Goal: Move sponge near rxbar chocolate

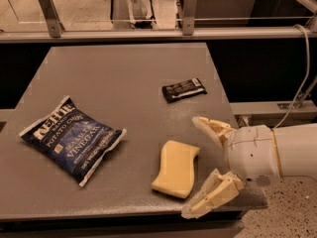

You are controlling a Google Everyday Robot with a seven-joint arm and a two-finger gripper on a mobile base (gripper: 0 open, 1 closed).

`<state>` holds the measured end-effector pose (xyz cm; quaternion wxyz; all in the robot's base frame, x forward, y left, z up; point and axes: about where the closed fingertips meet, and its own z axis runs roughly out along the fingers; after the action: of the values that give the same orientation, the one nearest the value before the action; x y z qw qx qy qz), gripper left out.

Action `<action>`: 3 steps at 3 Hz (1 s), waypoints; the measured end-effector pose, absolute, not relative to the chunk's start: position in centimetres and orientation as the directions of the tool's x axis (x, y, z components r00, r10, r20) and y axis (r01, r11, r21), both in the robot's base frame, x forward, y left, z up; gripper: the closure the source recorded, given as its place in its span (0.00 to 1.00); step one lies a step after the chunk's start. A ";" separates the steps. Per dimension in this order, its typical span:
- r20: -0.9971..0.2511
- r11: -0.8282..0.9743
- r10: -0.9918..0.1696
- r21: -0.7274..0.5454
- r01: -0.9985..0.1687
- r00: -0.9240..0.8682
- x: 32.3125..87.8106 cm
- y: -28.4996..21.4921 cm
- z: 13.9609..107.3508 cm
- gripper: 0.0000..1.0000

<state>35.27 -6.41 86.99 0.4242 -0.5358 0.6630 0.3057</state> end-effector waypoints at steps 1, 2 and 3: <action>-0.891 0.235 -0.452 -0.076 -0.969 -0.039 35.7 -5.4 84.9 0.00; -0.890 0.231 -0.455 -0.085 -0.969 -0.030 35.3 -5.3 83.8 0.00; -0.889 0.247 -0.455 -0.066 -0.967 -0.056 35.5 -5.2 82.8 0.17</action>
Offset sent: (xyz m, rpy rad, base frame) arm -0.0033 0.0083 -0.0465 -0.0032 -0.0418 0.0045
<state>35.50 -5.20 82.78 0.4295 -0.5363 0.6627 0.2980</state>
